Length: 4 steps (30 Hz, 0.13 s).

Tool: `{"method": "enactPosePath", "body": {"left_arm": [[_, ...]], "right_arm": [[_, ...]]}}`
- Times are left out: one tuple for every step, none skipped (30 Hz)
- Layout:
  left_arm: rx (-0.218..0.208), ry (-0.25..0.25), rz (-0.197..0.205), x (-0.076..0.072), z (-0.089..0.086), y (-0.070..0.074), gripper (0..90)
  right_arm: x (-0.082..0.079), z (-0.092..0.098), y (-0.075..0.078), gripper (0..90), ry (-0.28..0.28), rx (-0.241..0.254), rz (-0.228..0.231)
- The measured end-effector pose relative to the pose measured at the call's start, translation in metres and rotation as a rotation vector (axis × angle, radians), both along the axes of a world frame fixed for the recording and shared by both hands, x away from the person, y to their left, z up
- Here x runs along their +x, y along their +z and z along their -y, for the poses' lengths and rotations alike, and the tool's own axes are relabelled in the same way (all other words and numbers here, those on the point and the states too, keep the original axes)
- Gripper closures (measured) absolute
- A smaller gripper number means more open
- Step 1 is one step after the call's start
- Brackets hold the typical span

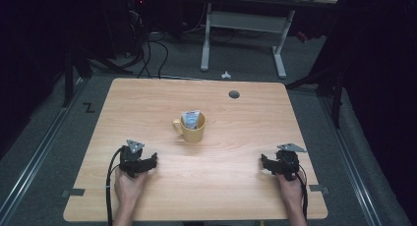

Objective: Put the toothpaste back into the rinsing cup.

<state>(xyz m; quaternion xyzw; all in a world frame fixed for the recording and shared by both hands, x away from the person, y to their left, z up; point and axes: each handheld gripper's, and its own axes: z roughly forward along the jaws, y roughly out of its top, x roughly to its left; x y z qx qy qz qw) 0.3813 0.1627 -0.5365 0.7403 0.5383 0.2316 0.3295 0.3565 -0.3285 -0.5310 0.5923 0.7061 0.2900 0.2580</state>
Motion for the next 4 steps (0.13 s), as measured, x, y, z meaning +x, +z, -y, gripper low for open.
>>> {"method": "enactPosePath", "body": {"left_arm": [[-0.001, -0.001, -0.001, 0.0000, 0.0000, 0.0000, 22.9], [-0.002, -0.001, -0.002, 0.0000, 0.0000, 0.0000, 22.7], [-0.002, -0.001, -0.002, 0.0000, 0.0000, 0.0000, 22.7], [-0.003, -0.001, -0.003, 0.0000, 0.0000, 0.0001, 22.6]], "right_arm": [[0.0000, 0.0000, 0.0000, 20.6, 0.000, 0.000, 0.000], [0.0001, 0.0001, 0.0000, 20.6, 0.001, -0.001, 0.001], [0.0001, 0.0001, 0.0000, 20.6, 0.001, -0.001, 0.000], [0.0001, 0.0001, 0.0000, 20.6, 0.001, -0.001, 0.001]]}}
